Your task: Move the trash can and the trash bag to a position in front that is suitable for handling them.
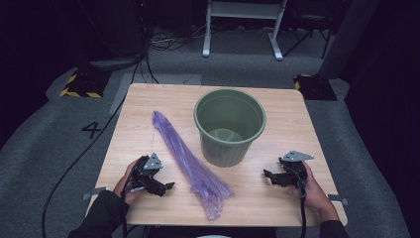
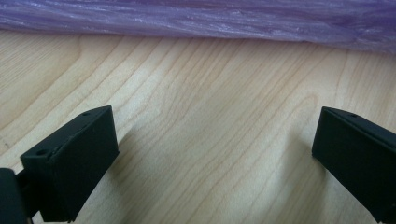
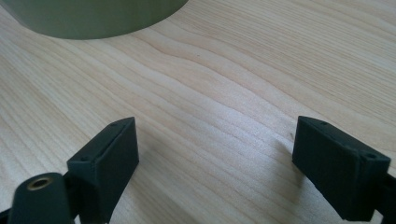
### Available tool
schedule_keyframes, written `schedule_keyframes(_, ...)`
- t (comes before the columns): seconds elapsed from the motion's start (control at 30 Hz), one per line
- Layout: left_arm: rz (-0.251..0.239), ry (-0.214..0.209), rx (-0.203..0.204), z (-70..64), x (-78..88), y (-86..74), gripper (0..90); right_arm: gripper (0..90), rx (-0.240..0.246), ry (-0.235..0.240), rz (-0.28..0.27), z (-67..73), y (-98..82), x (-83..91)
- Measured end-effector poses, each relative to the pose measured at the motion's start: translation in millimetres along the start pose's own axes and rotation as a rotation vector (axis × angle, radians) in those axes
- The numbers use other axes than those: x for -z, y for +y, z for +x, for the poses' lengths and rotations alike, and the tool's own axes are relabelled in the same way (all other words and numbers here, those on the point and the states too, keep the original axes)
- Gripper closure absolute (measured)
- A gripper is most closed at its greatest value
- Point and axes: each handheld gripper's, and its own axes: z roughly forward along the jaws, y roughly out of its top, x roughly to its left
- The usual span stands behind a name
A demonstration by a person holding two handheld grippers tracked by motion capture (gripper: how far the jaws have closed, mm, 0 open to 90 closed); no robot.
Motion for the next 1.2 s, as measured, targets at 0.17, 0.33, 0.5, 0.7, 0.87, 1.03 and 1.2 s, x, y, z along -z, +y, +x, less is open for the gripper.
schedule_keyframes(0.17,0.002,-0.019,-0.021,-0.2,4.3,-4.5,0.0,15.1,0.018,0.031,0.003,-3.8,0.1,0.7)
schedule_keyframes(0.33,0.003,-0.012,-0.013,-1.6,6.1,-6.3,0.0,16.0,0.021,0.013,-0.024,-5.2,1.8,4.1)
schedule_keyframes(0.5,0.000,-0.015,-0.014,-1.8,6.6,-7.3,0.0,15.6,0.043,0.038,-0.126,-4.0,12.9,22.8)
schedule_keyframes(0.7,0.002,-0.016,-0.016,-1.6,6.7,-7.2,0.0,16.4,0.087,0.047,-0.190,7.1,26.0,35.8)
schedule_keyframes(0.87,0.000,-0.018,-0.017,-1.4,6.5,-7.1,0.0,19.0,0.125,0.061,-0.221,15.6,38.8,41.6)
schedule_keyframes(1.03,0.002,-0.020,-0.020,-1.3,5.9,-6.3,0.0,20.8,0.146,0.089,-0.229,22.9,49.7,40.5)
schedule_keyframes(1.2,0.001,-0.026,-0.027,-1.3,5.7,-6.1,0.0,21.1,0.153,0.110,-0.213,31.9,54.1,34.0)
